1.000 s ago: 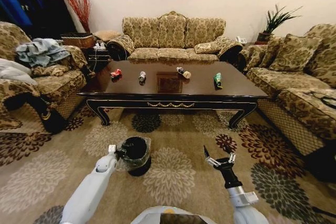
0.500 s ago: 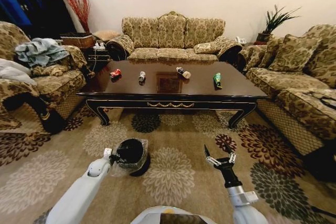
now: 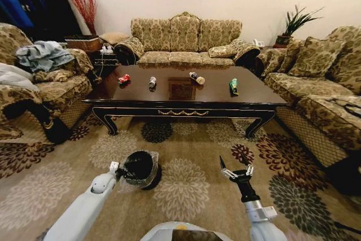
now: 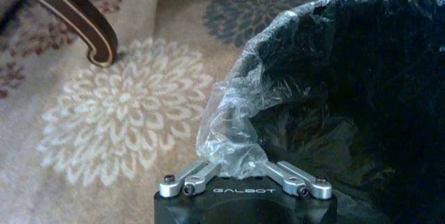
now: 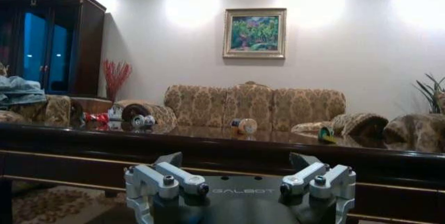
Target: Move to the front of the table and place the trash on the table into the trash bin.
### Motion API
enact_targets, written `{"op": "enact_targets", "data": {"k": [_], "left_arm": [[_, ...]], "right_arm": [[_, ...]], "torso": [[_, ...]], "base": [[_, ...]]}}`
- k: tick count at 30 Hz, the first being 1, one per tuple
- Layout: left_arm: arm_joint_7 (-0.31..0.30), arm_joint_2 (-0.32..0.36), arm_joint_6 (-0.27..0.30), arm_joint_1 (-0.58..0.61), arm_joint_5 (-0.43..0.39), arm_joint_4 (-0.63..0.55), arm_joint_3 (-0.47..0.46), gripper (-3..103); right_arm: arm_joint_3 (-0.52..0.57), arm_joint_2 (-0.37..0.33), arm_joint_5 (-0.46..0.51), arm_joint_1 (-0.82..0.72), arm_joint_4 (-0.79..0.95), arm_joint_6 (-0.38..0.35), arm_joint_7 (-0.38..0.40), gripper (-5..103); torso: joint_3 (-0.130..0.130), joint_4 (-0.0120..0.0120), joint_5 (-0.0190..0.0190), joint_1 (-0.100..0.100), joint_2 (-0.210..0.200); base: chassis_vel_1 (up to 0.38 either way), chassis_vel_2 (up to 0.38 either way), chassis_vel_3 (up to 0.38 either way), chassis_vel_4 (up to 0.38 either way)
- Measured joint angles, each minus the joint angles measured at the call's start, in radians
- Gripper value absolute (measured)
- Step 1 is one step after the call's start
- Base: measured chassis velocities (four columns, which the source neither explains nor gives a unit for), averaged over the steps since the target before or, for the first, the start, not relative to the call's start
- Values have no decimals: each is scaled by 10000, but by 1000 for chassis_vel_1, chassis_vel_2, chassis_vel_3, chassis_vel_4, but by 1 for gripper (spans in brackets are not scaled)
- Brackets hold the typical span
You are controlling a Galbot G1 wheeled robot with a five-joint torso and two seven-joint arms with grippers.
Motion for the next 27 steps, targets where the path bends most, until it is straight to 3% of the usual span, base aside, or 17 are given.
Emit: {"op": "enact_targets", "data": {"k": [5,8,9,11,14,15,17,22,27], "left_arm": [[77,3,-698,200,382,-2,-161,6],[139,-93,-1758,389,922,-160,-581,3],[139,-93,-1758,389,922,-160,-581,3],[119,-147,-2319,647,1075,-764,-993,1],[78,-178,-2430,958,914,-1652,-1305,1],[69,-182,-2448,1159,807,-2274,-1491,1],[-15,-167,-2407,1469,610,-3172,-1787,1],[-147,-226,-2381,1901,464,-4149,-2213,0],[-729,-262,-2232,2314,-417,-5047,-2651,0]], "right_arm": [[-9,29,1,30,-3,12,0,100],[-28,69,-2,31,-24,39,-9,100],[-28,69,-2,31,-24,39,-9,100],[-29,74,-6,30,-30,45,-13,100],[-34,74,-6,53,-30,44,-10,100],[-35,70,3,80,-23,32,-9,100],[-45,58,17,138,-22,8,-7,100],[-65,50,21,176,-17,-3,-8,100],[-16,52,111,122,36,-4,-9,100]], "torso": [[0,4,4,0,0],[1,2,5,0,-2],[1,2,5,0,-2],[1,4,16,0,-3],[1,9,11,0,-3],[0,0,2,0,-3],[-3,-3,19,0,-2],[-1,-2,5,0,-3],[-2,-1,6,0,-2]], "base": [[0,0,0,0],[0,0,0,0],[0,0,0,0],[0,0,0,0],[0,0,0,0],[0,0,0,0],[0,0,0,0],[0,0,0,0],[0,0,0,0]]}}
